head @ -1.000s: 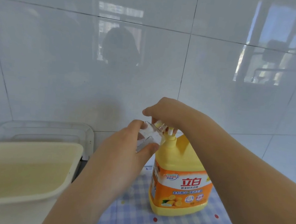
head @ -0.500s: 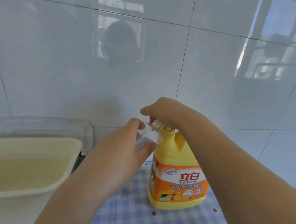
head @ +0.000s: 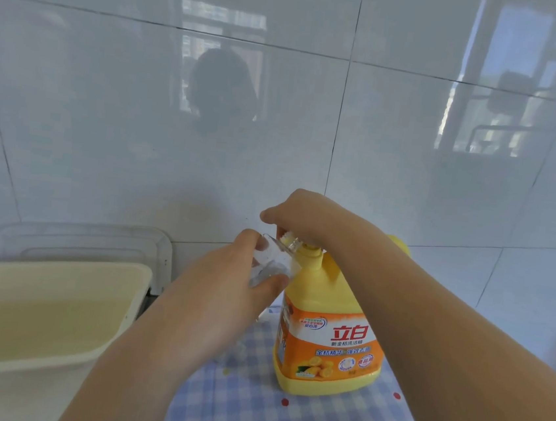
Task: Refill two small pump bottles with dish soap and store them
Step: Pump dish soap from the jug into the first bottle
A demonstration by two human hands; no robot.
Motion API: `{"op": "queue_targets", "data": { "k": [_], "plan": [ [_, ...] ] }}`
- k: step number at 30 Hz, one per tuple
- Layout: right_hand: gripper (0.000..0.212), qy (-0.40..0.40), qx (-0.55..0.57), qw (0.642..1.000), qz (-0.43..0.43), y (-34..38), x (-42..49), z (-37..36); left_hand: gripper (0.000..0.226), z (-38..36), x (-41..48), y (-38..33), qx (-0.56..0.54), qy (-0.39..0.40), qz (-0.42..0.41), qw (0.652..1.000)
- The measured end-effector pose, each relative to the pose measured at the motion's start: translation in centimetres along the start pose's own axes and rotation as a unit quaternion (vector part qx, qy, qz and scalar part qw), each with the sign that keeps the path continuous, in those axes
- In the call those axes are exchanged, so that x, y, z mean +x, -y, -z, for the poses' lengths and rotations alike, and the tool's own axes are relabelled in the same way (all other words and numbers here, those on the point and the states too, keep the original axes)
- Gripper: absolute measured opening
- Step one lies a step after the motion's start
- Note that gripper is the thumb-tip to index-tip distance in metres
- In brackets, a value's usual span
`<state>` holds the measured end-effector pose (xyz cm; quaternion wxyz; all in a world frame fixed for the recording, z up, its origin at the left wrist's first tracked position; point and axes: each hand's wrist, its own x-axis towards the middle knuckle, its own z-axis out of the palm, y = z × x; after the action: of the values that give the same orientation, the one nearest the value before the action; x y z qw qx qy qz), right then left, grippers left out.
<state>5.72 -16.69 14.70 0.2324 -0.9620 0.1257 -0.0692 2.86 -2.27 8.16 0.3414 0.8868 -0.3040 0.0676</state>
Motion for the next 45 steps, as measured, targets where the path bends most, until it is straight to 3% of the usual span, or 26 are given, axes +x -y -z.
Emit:
{"op": "queue_targets", "data": {
  "k": [13,24,28,39,45],
  "plan": [
    [0.031,-0.124,-0.05,0.99,0.048,0.0,0.6,0.9,0.036,0.5,-0.1,-0.5,-0.04,-0.054,-0.001,0.998],
    [0.026,0.004,-0.014,1.0,-0.008,0.8,-0.1,1.2,0.036,0.5,-0.4,-0.7,-0.031,-0.038,-0.008,0.999],
    [0.034,0.01,-0.006,1.0,-0.015,0.4,0.2,1.1,0.035,0.4,-0.3,-0.7,-0.012,-0.037,-0.013,0.999],
    [0.027,0.016,-0.006,1.0,0.013,-0.3,0.3,0.1,0.033,-0.1,-0.1,-0.3,0.015,-0.019,-0.012,1.0],
    [0.034,0.01,0.002,1.0,0.017,-0.4,0.3,0.1,0.033,-0.1,-0.3,-0.4,0.031,-0.02,-0.017,0.999]
  ]
}}
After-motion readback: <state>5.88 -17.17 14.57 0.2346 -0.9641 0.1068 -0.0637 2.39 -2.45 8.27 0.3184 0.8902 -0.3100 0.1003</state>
